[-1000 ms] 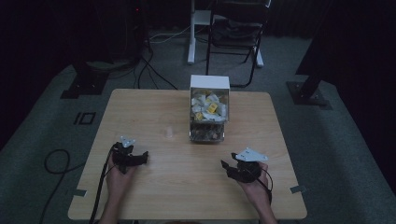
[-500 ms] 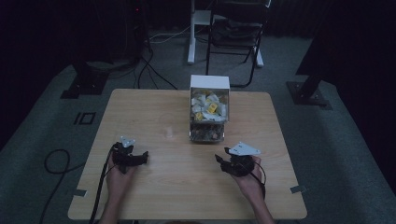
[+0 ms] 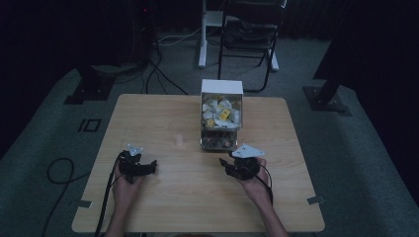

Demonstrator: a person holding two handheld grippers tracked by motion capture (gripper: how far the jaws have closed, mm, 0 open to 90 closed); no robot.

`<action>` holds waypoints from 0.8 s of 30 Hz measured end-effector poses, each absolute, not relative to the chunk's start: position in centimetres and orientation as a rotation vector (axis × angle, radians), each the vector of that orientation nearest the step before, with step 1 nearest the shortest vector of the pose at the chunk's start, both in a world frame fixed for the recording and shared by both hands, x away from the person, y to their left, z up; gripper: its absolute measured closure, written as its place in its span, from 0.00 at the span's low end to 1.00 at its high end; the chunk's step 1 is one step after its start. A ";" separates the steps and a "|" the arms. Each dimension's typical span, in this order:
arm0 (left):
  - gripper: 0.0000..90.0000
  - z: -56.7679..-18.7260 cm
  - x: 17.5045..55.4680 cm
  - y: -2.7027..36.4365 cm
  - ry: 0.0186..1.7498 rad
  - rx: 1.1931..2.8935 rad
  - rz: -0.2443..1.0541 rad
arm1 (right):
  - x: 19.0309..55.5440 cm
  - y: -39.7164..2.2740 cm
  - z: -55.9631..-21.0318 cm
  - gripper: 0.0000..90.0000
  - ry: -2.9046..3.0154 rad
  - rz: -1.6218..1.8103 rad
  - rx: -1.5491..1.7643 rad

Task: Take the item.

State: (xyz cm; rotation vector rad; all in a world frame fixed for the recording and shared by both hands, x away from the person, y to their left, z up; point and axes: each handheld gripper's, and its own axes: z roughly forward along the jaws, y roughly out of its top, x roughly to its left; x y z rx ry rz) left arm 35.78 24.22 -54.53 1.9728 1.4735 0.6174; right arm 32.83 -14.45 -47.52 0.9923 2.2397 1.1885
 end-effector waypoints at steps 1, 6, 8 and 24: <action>0.11 -54.5 35.8 24.2 1.474 1.972 0.617 | 33.0 -14.2 -47.5 0.60 2.244 1.190 0.983; 0.11 -54.5 35.8 24.2 1.474 1.972 0.617 | 33.7 -13.2 -47.3 0.60 2.254 1.190 0.951; 0.11 -54.5 35.8 24.2 1.474 1.973 0.617 | 34.1 -13.0 -47.3 0.60 2.250 1.189 0.950; 0.11 -54.5 35.8 24.2 1.474 1.972 0.617 | 36.7 -12.5 -48.0 0.59 2.281 1.143 0.984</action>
